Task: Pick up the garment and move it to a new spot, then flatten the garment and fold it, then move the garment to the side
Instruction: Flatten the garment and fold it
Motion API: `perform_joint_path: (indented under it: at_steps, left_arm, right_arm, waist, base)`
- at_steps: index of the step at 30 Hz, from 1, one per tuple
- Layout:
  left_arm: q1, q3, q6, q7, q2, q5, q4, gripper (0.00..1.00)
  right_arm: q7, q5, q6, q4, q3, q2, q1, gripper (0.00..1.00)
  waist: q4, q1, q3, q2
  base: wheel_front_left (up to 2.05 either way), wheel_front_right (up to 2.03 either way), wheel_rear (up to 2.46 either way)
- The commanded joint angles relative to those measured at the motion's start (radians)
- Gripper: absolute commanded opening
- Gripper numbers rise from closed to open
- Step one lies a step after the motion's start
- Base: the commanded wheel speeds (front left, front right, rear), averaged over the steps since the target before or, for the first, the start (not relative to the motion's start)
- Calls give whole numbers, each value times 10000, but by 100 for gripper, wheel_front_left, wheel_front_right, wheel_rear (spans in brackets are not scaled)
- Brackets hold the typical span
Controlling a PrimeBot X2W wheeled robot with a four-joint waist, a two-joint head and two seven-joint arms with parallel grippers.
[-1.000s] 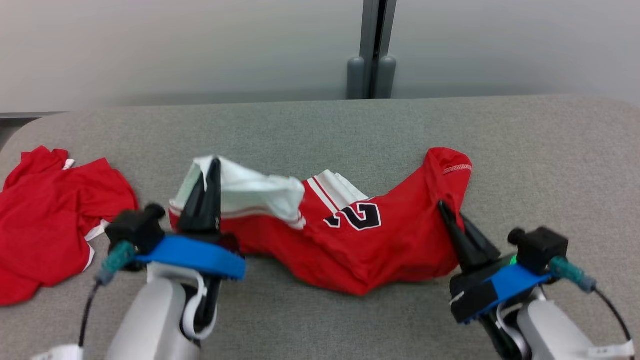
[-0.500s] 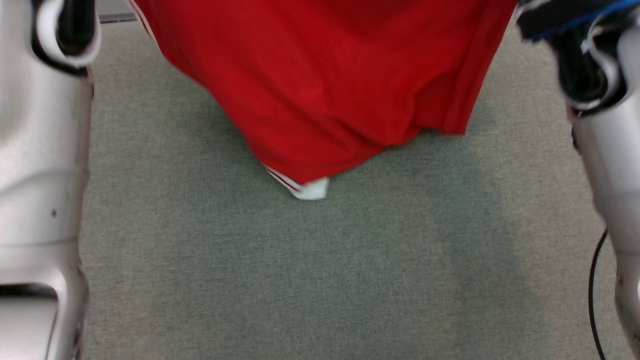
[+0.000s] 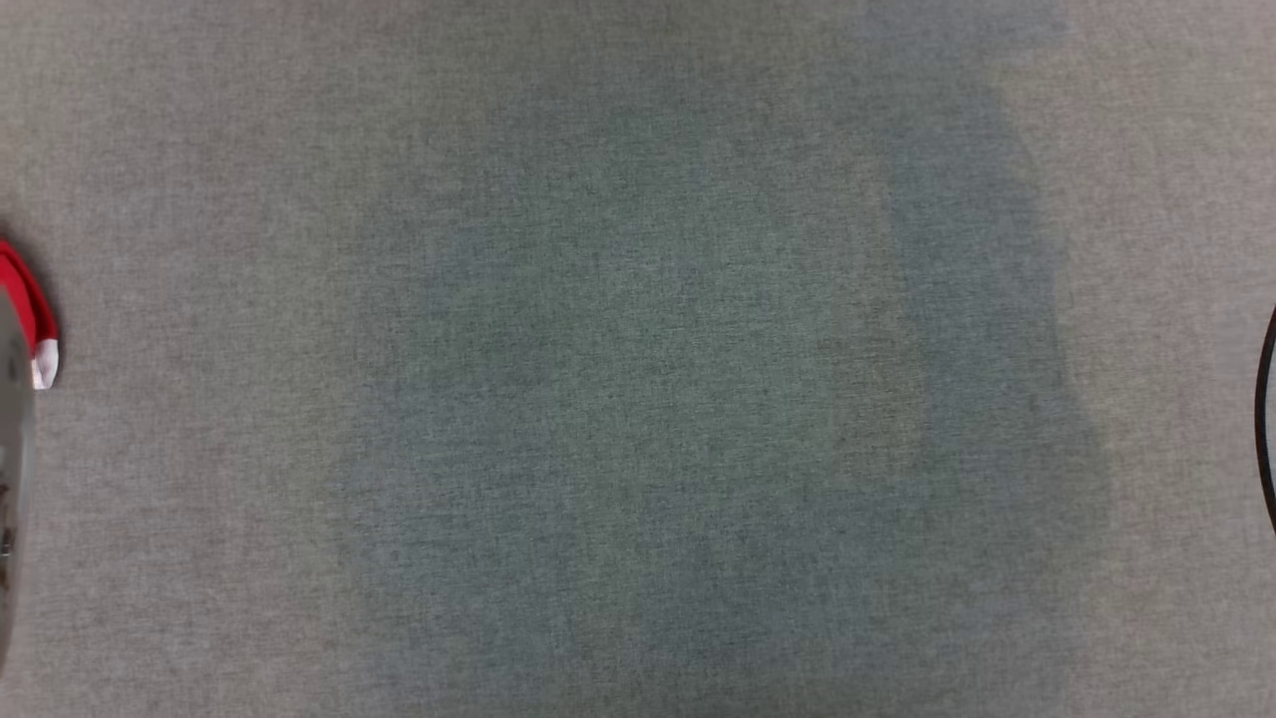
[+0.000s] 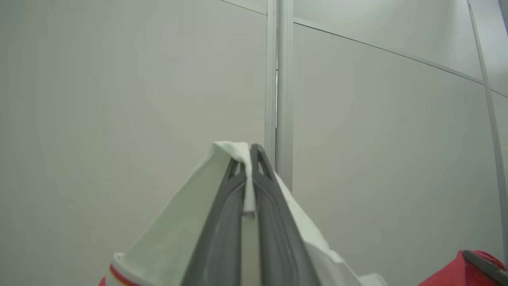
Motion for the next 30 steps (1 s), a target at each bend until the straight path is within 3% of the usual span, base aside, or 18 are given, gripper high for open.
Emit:
perform_joint_path:
  at_steps: [1,6,11,13,18,20,30]
  left_arm:
    - [-206,-196,-10,-148,16,-179,237,0]
    - [221,-777,-9,-397,226,-643,720,0]
    - [1704,-777,-9,-629,448,-1543,579,0]
    - [2725,-921,-11,-673,629,-1705,165,0]
    - [6122,-165,60,-680,984,-1551,-1945,0]
    - [7489,219,294,-682,1099,-1390,-2920,0]
    - [13729,894,1124,-685,813,-1358,-5824,0]
  right_arm:
    - [-140,151,5,220,209,-61,-169,0]
    - [-227,725,5,337,1224,-89,315,0]
    - [-476,1663,5,-465,2348,-323,1727,0]
    - [-590,2118,5,-977,2756,-349,2684,0]
    - [-709,2712,5,-2287,3366,-763,5123,0]
    - [-713,2685,3,-2836,3578,-997,6092,0]
    - [-718,2545,5,-4649,3633,-1624,10621,0]
  waist:
    - [69,-2,68,0]
    - [123,-2,268,0]
    - [155,-2,117,0]
    - [74,-2,-94,0]
    - [2,-2,-651,0]
    - [-15,-2,-870,0]
    - [143,-2,-2149,0]
  base:
    - [0,0,0]
    - [0,0,0]
    - [0,0,0]
    - [0,0,0]
    - [0,0,0]
    - [0,0,0]
    - [0,0,0]
